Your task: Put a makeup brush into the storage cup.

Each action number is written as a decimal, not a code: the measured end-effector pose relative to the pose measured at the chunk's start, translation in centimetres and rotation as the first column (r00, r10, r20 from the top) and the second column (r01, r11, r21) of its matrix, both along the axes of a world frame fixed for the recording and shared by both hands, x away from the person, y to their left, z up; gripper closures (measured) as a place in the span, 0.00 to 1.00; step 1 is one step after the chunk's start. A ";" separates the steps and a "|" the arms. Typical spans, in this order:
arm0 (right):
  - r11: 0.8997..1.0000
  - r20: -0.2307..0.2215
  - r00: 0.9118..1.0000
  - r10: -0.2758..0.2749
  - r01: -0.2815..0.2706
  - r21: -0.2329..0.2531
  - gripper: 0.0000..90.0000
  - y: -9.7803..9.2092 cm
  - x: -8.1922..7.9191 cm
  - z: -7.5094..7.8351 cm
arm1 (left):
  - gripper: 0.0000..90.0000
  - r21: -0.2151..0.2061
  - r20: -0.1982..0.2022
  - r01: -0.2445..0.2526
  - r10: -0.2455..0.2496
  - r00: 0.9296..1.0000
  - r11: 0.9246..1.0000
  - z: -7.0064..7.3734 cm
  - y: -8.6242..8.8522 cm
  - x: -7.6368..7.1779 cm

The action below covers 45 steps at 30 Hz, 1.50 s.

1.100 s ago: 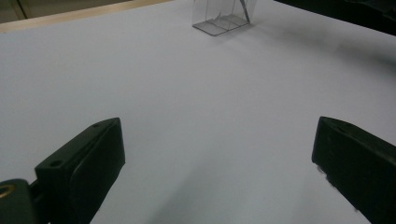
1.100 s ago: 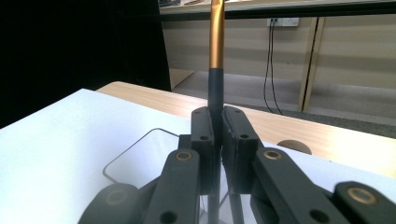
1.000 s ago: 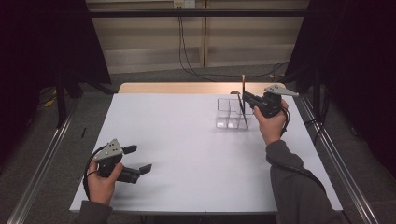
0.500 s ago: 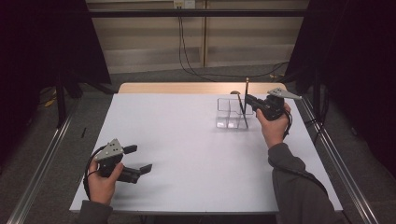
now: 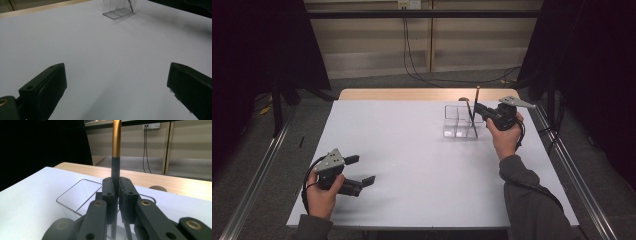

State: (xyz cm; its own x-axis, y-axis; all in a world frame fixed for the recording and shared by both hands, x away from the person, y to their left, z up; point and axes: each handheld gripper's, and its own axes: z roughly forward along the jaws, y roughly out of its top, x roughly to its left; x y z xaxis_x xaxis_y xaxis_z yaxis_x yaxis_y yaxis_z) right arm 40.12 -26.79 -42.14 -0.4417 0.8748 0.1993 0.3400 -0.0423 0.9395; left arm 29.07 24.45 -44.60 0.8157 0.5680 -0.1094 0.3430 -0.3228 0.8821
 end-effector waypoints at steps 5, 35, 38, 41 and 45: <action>1.000 -0.005 1.000 0.002 -0.002 -0.002 0.93 -0.1 -0.2 -0.1 | 0.03 0.004 0.000 -0.006 0.006 1.000 1.000 0.0 0.0 0.0; 1.000 -0.046 0.999 0.004 -0.003 0.002 0.93 -0.2 -0.7 -1.4 | 0.03 0.011 0.002 -0.006 0.006 1.000 1.000 0.0 -0.2 0.0; 1.000 -0.046 0.999 0.007 -0.007 0.001 0.93 -0.2 -0.8 -1.5 | 0.03 0.007 0.003 -0.003 0.003 1.000 1.000 0.0 -0.2 0.0; 1.000 -0.048 0.999 0.006 -0.006 0.000 0.93 -0.2 -0.7 -1.6 | 0.03 0.007 0.001 -0.003 0.003 1.000 1.000 0.0 -0.2 0.0; 1.000 -0.053 0.999 0.002 -0.003 -0.009 0.93 -0.2 -0.7 -1.7 | 0.03 0.007 -0.001 -0.004 0.004 1.000 1.000 -0.1 -0.2 0.0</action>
State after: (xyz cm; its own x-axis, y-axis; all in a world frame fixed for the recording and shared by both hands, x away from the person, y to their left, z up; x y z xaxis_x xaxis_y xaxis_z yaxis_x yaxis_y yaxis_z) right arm 39.38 -27.03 -43.80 -0.4328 0.8755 0.2147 0.3897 -0.0330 0.9204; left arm 29.12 24.25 -44.65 0.8134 0.5718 -0.1067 0.3456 -0.3275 0.8794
